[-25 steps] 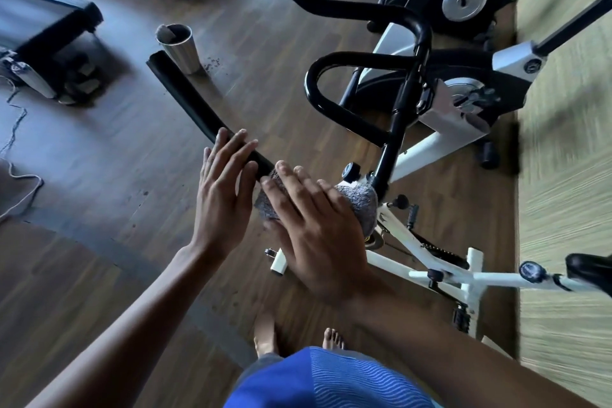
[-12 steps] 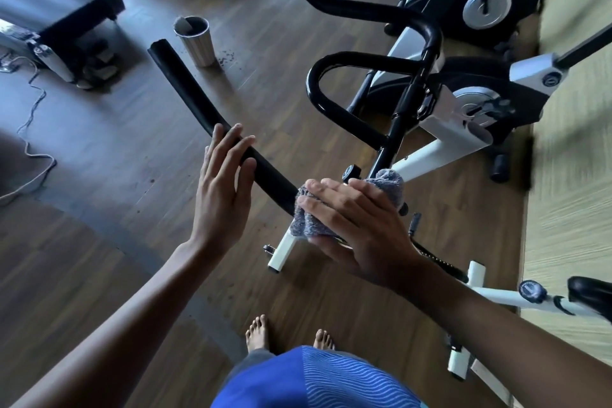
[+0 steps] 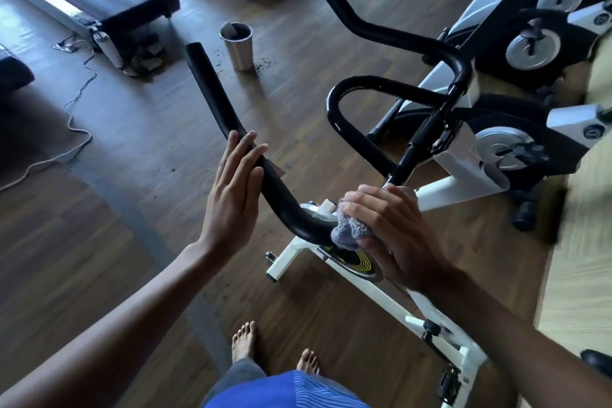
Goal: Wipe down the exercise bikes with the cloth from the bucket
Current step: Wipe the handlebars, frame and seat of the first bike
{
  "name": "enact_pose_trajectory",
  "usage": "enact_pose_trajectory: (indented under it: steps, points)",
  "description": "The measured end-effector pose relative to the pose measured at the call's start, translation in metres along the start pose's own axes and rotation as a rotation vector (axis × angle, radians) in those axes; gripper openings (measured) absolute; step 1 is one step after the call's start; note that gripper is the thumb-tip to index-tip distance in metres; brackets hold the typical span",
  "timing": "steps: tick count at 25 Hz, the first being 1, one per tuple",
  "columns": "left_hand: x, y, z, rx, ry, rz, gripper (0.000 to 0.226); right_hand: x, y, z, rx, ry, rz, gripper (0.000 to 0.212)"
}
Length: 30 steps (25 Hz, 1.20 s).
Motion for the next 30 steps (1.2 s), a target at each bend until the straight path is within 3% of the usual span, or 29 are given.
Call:
enact_pose_trajectory:
  steps: [3, 12, 16, 21, 27, 30]
  points:
    - [0.0, 0.001, 0.0, 0.01, -0.005, -0.003, 0.038, 0.006, -0.007, -0.022, 0.003, 0.055, 0.015, 0.038]
    - [0.0, 0.003, 0.0, 0.025, 0.005, -0.027, 0.042, 0.02, -0.027, -0.056, -0.068, -0.003, 0.199, 0.045]
    - [0.001, 0.003, 0.001, 0.033, 0.005, -0.018, 0.043, 0.02, -0.022, -0.054, -0.013, 0.033, 0.099, 0.04]
    - [0.005, -0.007, 0.0, 0.068, 0.003, 0.059, 0.043, 0.037, -0.025, -0.031, 0.144, 0.344, -0.094, 0.045]
    - [0.029, -0.05, 0.003, 0.057, 0.027, 0.027, 0.035, 0.113, -0.025, 0.031, 0.264, 0.479, -0.077, 0.044]
    - [0.045, -0.094, 0.023, 0.056, 0.013, -0.026, 0.032, 0.159, -0.002, 0.07, 0.305, 0.494, -0.095, 0.033]
Point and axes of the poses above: each hand's wrist, its own x-axis towards the middle knuckle, its own y-axis out of the palm, z = x × y, the point moved 3 cm from there along x, towards the middle knuckle, and after that the axes turned 2 degrees about -z, right-handed, at the moved point
